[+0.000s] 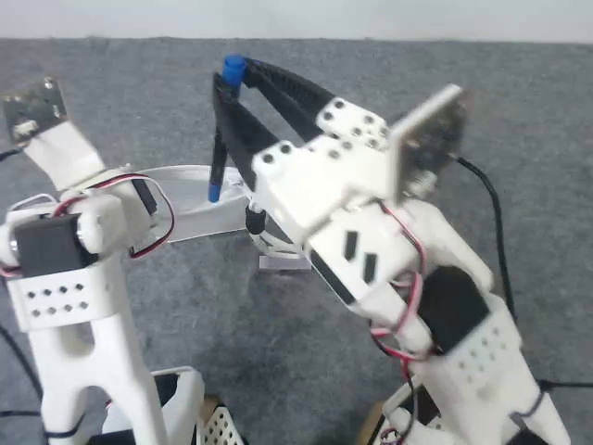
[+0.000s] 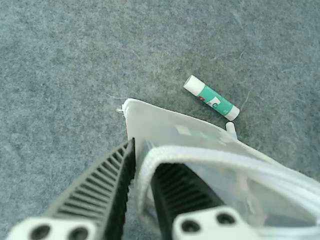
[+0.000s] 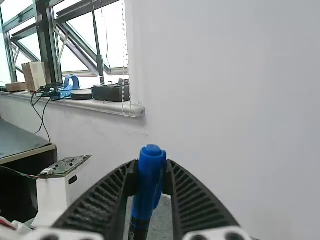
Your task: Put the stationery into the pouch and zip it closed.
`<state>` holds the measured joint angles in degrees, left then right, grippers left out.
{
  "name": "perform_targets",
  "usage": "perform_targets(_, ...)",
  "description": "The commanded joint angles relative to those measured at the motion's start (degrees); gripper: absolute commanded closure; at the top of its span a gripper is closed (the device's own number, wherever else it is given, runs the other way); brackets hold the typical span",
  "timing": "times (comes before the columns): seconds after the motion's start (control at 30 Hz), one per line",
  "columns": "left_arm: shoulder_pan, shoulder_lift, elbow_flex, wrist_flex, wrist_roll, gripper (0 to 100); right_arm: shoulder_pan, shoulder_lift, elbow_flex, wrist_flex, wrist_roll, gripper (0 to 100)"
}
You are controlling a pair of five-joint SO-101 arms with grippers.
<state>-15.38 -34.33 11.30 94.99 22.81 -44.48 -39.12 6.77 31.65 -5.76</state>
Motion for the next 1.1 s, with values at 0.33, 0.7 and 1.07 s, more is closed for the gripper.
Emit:
perform_targets(0.33,0.0,0.88,0.48,-1.41,0.97,99,-0.13,7.43,-2.37,-1.8,0.44,99.1)
perform_targets(0.7,0.0,0.88,0.48,-1.41,0.88,99,-0.4,7.34,2.99,-1.8,0.62,99.1)
perform_targets(1.07,0.0,0.88,0.48,-1.23,0.79,99,-0.4,7.25,12.75,-1.8,0.7,99.1)
